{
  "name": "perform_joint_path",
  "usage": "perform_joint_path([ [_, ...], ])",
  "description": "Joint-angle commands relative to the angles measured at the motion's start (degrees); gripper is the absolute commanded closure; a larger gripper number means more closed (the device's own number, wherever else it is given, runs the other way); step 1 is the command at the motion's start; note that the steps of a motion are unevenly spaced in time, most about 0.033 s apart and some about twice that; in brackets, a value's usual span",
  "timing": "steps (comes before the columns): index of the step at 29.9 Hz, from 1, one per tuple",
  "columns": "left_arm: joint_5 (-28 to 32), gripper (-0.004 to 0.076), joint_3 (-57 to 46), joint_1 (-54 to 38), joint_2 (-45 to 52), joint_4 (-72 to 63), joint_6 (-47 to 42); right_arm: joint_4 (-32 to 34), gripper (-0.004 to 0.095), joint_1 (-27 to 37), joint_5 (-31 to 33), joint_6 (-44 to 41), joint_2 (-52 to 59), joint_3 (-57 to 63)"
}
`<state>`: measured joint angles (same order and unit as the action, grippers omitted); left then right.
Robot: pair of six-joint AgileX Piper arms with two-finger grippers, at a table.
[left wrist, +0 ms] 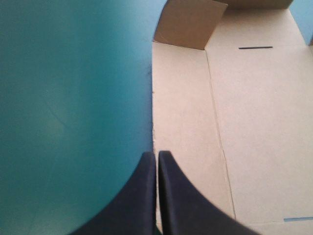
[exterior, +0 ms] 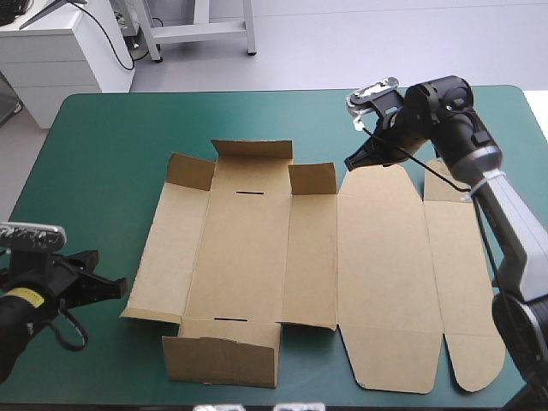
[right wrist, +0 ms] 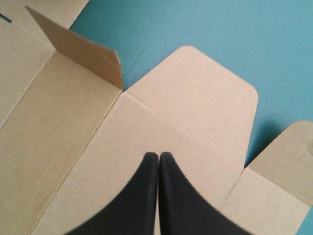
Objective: Fold the box
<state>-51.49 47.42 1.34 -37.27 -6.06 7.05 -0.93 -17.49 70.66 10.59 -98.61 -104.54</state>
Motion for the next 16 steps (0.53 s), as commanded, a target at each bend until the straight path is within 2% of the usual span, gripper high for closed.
perform_joint_path([
  [1, -0.13, 0.0723, 5.03, 0.28, -7.73, -3.73, 3.67, -1.18, 0.0929, 2.06, -5.47, -1.18, 8.5, 5.4],
  [5, -3.37, 0.0706, 6.83, 0.17, -15.0, -5.37, 7.85, -5.36, 0.0929, 6.03, -9.08, -0.78, 15.89, 15.29],
  [9, -6.56, 0.0706, 8.71, -2.23, -21.17, -7.47, 9.95, -6.56, 0.0929, 10.3, -12.41, 0.18, 22.71, 23.63],
  [14, -11.93, 0.0707, 9.41, -15.44, -28.27, -25.16, 21.85, -8.25, 0.0929, 15.64, -15.39, 0.85, 31.77, 33.71],
  [16, -17.38, 0.0707, 9.52, -22.19, -31.08, -29.56, 27.96, -9.76, 0.0929, 17.2, -16.09, 0.85, 35.18, 36.88],
])
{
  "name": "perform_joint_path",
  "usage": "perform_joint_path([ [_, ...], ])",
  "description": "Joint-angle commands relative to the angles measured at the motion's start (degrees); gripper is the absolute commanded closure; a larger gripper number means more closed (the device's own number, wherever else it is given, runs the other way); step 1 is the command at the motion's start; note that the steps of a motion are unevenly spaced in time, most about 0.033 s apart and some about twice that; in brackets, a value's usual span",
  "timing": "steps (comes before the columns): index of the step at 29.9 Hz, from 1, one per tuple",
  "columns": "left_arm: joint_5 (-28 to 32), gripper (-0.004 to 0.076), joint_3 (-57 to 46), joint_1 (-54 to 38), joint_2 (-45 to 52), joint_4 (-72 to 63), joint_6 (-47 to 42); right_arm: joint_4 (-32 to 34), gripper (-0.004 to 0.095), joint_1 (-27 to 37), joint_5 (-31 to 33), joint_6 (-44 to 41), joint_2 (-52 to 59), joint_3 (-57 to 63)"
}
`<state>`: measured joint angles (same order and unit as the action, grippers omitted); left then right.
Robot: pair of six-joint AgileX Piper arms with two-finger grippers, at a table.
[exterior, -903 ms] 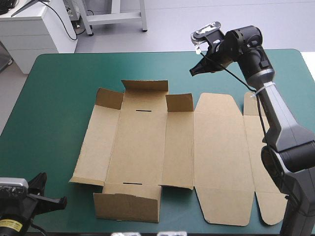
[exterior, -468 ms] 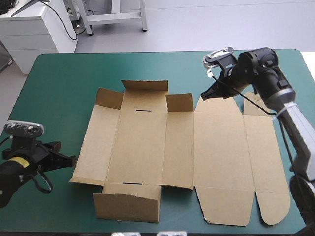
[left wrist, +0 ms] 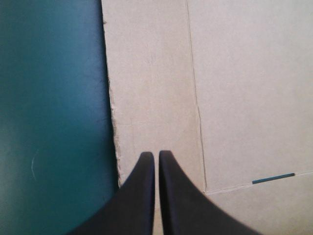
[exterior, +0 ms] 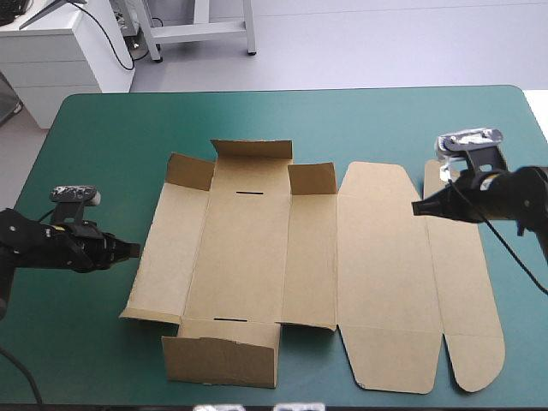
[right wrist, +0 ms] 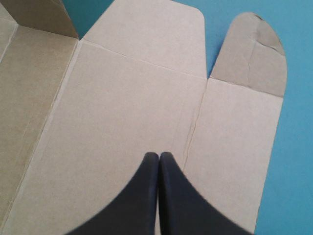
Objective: Fold the box
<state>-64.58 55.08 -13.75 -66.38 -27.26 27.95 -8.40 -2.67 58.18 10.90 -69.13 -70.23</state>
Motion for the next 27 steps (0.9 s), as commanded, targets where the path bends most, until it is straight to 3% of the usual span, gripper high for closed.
perform_joint_path([
  [1, -6.26, 0.0708, 1.87, -8.71, -2.95, -8.76, 7.69, -2.96, 0.0929, 2.86, -3.83, 0.82, 7.52, 4.17],
  [3, -7.16, 0.0707, 1.87, -11.92, -5.43, -11.1, 7.48, -2.84, 0.0929, 2.95, -4.1, 0.91, 10.71, 6.79],
  [16, -9.2, 0.0693, 2.45, -10.96, -13.84, -12.52, 9.88, -7.01, 0.0929, 2.95, -4.44, 1.2, 28.33, 19.6],
  [20, -8.59, 0.0552, 2.45, -8.07, -13.84, -8.63, 11.26, -6.92, 0.0929, 2.95, -4.56, 1.74, 29.86, 22.16],
  [25, -4.73, 0.0246, 2.35, -6.76, -13.84, -2.66, 4.4, -7.6, 0.0929, 2.95, -3.48, 1.74, 29.84, 24.27],
  [27, -3.89, 0.0181, 2.35, -6.76, -13.84, -3.11, 2.93, -7.68, 0.0929, 2.95, -3.01, 1.74, 29.84, 24.4],
])
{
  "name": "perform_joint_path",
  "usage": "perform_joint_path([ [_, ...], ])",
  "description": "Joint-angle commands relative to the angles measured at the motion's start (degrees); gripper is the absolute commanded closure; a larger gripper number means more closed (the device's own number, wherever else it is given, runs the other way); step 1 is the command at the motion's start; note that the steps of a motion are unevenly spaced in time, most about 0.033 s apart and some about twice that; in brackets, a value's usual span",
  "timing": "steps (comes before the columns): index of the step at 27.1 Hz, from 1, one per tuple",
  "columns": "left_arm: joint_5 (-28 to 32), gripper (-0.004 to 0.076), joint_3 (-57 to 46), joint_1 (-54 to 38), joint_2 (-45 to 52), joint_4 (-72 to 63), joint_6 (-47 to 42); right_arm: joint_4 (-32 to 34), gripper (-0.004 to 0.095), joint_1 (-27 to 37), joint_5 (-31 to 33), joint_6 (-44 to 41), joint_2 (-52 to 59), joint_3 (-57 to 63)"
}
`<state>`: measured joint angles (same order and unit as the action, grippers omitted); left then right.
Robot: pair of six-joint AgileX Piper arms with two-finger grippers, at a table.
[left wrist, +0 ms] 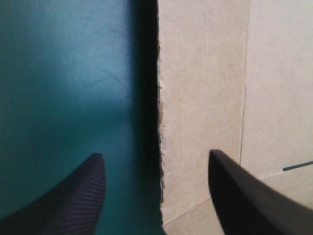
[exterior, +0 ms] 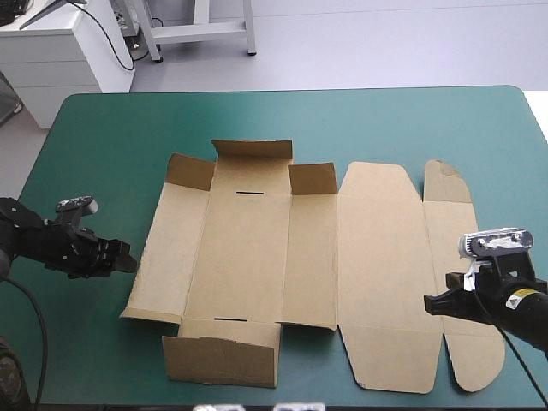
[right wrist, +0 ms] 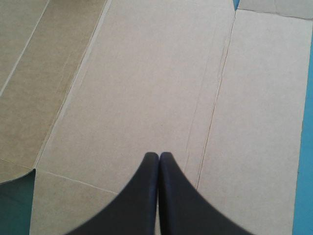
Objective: Fold the box
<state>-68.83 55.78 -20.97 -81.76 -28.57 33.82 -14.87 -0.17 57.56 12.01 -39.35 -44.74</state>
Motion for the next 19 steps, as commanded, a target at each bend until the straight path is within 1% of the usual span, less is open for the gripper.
perform_joint_path([
  [1, 0.49, 0.0177, 1.53, 0.66, 1.55, -2.53, -3.05, -1.21, 0.0929, 0.45, -2.39, 0.63, 0.06, -0.99],
  [8, 3.43, 0.0189, -1.28, 5.27, -0.01, -3.67, -2.95, -1.25, 0.0929, 0.45, -2.39, 0.63, 1.24, -0.99],
  [12, 3.18, 0.0192, -1.28, 7.54, -2.45, -4.22, -2.95, -1.25, 0.0929, 0.45, -2.39, 0.63, 2.11, -0.99],
  [19, 3.17, 0.0192, -1.28, 9.54, -6.22, -10.18, -3.19, -1.25, 0.0929, 0.45, -2.25, 0.63, 2.92, -0.99],
])
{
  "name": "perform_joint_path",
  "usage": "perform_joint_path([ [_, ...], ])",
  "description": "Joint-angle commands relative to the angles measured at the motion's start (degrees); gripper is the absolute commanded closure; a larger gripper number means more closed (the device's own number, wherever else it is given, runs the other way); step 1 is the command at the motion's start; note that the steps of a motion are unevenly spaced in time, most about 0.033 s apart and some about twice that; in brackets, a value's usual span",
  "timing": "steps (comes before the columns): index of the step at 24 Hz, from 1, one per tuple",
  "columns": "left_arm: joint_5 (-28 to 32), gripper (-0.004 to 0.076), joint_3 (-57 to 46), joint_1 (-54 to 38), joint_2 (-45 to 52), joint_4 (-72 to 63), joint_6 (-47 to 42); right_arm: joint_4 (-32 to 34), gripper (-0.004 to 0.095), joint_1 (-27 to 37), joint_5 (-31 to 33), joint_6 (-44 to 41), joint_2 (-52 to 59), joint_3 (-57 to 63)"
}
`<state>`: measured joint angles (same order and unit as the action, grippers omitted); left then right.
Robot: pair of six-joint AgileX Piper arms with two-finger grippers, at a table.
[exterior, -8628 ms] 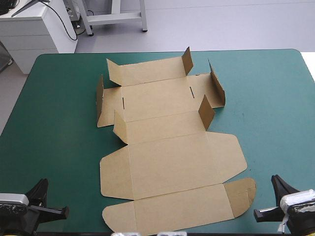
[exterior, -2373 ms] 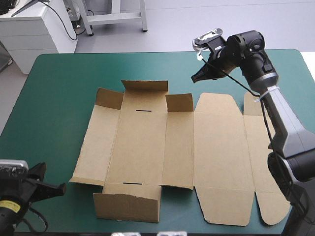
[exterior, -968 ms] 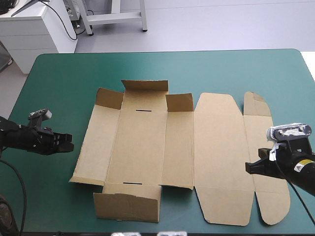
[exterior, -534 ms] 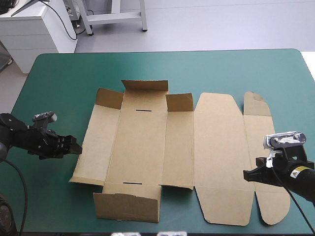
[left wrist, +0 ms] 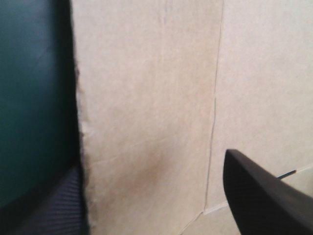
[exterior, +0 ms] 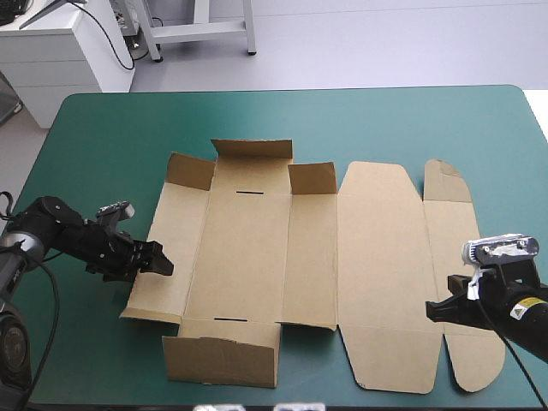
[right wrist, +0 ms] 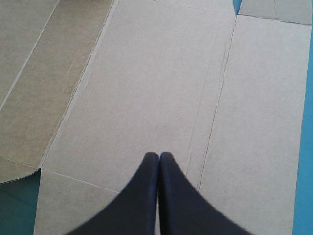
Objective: Fold the box
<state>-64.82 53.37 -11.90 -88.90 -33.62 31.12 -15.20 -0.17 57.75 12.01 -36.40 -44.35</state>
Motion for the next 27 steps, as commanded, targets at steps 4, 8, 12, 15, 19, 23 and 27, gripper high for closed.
perform_joint_path([
  [4, -4.82, 0.0192, 1.14, 0.47, -0.86, -13.39, -0.49, -0.91, 0.0929, 0.45, -2.45, 0.52, 0.44, -1.39],
  [8, -9.22, 0.0199, 1.14, 0.47, -0.94, -16.32, -1.15, -0.91, 0.0929, 0.45, -2.45, 0.52, 0.44, -1.39],
  [12, -9.48, 0.0256, 1.14, 3.04, -0.94, -13.08, -2.91, -0.91, 0.0929, 0.45, -2.45, 0.52, 0.44, -1.39],
  [15, -9.48, 0.0381, 1.14, 4.06, -0.94, -11.89, -3.48, -0.91, 0.0929, 0.45, -2.45, 0.52, 0.44, -1.39],
  [19, -9.48, 0.0674, 1.14, 4.06, -0.94, -11.14, -3.48, -0.91, 0.0929, 0.45, -2.45, 0.52, 0.44, -1.39],
  [23, -9.33, 0.0731, 1.14, 5.12, -0.94, -8.75, -8.26, -0.91, 0.0929, 0.45, -2.45, 0.52, 0.44, -1.39],
  [27, -9.46, 0.0731, 2.28, 6.13, -0.94, -5.64, -8.99, -0.91, 0.0929, 0.45, -2.45, 0.52, 0.44, -1.39],
])
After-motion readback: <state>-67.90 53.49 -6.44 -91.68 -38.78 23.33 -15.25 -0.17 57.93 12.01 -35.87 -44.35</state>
